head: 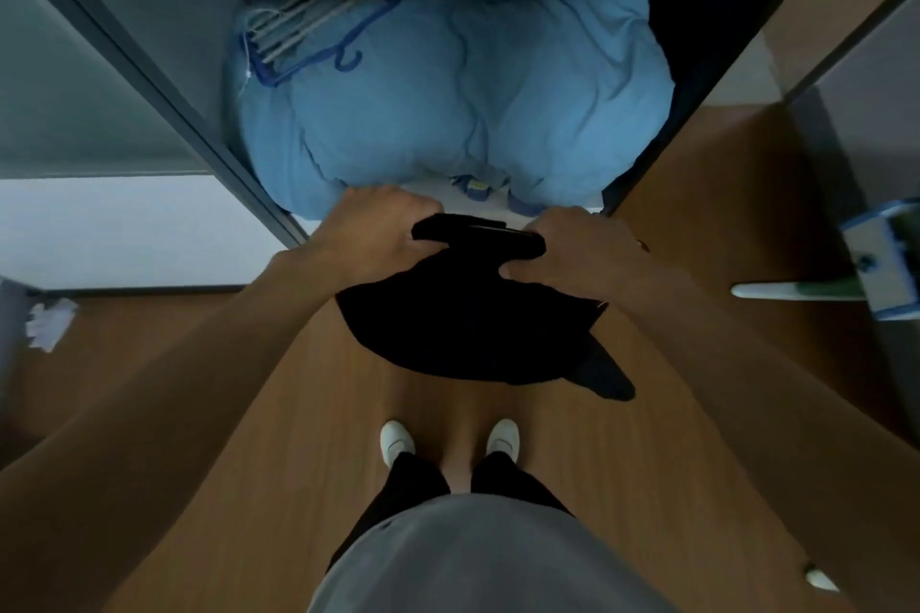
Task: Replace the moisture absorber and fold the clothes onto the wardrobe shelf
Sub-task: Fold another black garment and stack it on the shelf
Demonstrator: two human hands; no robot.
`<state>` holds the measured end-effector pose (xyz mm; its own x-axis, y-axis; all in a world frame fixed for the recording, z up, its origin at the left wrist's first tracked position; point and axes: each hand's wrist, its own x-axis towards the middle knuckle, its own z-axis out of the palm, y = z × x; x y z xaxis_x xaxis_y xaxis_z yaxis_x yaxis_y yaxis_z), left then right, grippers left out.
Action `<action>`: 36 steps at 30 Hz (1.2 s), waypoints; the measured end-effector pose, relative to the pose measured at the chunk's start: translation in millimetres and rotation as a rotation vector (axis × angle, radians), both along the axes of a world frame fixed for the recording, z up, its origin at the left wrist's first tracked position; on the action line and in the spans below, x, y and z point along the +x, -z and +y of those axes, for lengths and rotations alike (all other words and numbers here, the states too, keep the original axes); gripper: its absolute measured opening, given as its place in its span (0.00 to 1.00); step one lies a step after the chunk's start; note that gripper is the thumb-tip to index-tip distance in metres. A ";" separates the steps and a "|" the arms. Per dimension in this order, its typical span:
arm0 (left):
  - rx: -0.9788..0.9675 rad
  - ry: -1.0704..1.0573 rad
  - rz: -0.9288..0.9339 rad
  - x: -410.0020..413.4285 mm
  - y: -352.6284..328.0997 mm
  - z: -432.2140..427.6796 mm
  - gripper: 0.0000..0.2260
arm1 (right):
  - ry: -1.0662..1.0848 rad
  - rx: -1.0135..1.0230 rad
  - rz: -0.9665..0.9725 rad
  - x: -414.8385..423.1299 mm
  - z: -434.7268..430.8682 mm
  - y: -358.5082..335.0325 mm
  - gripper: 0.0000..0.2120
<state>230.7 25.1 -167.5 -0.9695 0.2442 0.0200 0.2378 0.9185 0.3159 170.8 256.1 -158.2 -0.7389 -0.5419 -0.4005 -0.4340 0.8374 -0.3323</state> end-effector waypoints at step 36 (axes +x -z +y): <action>1.172 -0.785 -0.483 18.0 3.2 -30.9 0.10 | 0.210 -0.429 -0.126 38.8 -70.2 13.7 0.16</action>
